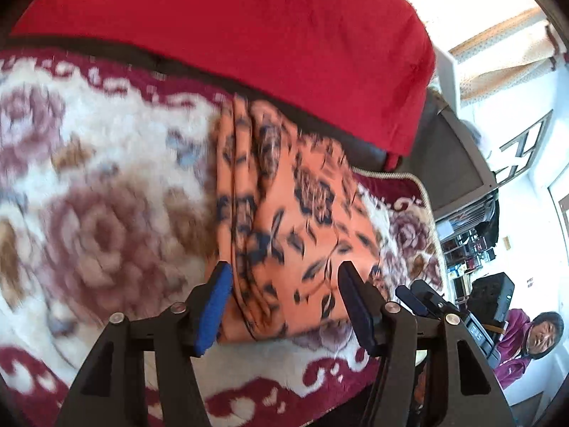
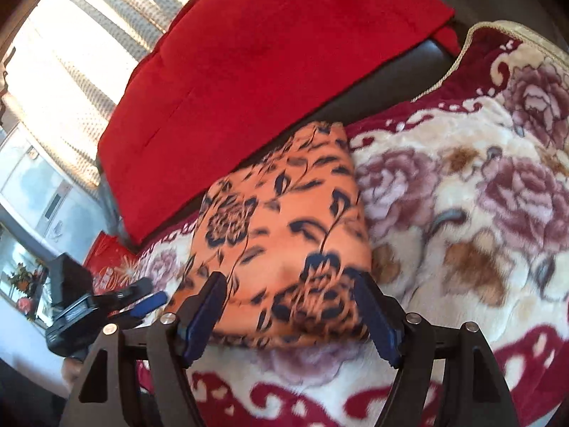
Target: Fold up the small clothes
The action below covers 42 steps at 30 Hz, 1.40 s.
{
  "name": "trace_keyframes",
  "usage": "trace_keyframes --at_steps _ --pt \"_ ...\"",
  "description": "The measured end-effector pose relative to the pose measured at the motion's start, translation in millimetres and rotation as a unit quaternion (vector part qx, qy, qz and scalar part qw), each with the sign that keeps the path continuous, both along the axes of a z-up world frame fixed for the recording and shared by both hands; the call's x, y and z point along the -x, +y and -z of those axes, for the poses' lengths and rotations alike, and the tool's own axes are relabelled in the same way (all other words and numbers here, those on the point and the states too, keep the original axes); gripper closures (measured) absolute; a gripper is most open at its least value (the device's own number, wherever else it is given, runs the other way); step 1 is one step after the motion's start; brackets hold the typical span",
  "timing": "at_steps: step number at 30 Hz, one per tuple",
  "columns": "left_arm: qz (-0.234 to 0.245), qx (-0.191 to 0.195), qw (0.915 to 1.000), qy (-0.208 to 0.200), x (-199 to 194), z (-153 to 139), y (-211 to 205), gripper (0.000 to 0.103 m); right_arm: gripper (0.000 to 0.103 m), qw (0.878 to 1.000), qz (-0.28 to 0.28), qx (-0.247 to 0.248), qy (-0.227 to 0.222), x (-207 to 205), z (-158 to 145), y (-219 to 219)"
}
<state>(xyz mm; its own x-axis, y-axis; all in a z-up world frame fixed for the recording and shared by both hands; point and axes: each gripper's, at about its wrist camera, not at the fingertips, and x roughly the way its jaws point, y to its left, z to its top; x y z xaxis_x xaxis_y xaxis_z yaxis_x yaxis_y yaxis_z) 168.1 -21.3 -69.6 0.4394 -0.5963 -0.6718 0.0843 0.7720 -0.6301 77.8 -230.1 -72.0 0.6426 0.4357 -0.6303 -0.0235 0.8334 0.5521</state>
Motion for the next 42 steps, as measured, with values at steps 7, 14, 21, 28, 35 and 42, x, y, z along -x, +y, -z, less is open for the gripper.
trace_keyframes --at_steps 7,14,21,28,35,42 --pt "0.003 -0.015 0.9999 0.003 19.5 4.4 -14.9 0.049 0.026 1.000 0.003 -0.026 0.014 20.2 14.3 1.2" --pt "-0.011 -0.022 0.9990 0.038 4.7 18.9 -13.8 0.091 0.026 0.999 0.004 -0.036 0.004 25.3 9.9 1.3" --pt "-0.042 -0.074 0.9950 -0.053 35.8 -16.9 -15.5 0.093 0.026 0.999 0.006 -0.032 -0.004 24.7 4.1 -2.7" --pt "-0.051 -0.055 0.9972 0.008 27.8 27.0 -4.4 0.090 0.017 1.000 -0.001 -0.027 -0.005 10.3 -1.0 1.2" --pt "-0.043 -0.081 0.9945 -0.051 22.0 -32.0 -6.9 0.054 0.017 0.999 0.007 -0.050 -0.006 -6.8 -3.1 -9.5" --pt "0.011 -0.034 0.9973 -0.064 -60.8 -41.9 -40.8 0.052 0.017 0.998 0.000 -0.064 0.005 -18.0 1.7 -19.0"
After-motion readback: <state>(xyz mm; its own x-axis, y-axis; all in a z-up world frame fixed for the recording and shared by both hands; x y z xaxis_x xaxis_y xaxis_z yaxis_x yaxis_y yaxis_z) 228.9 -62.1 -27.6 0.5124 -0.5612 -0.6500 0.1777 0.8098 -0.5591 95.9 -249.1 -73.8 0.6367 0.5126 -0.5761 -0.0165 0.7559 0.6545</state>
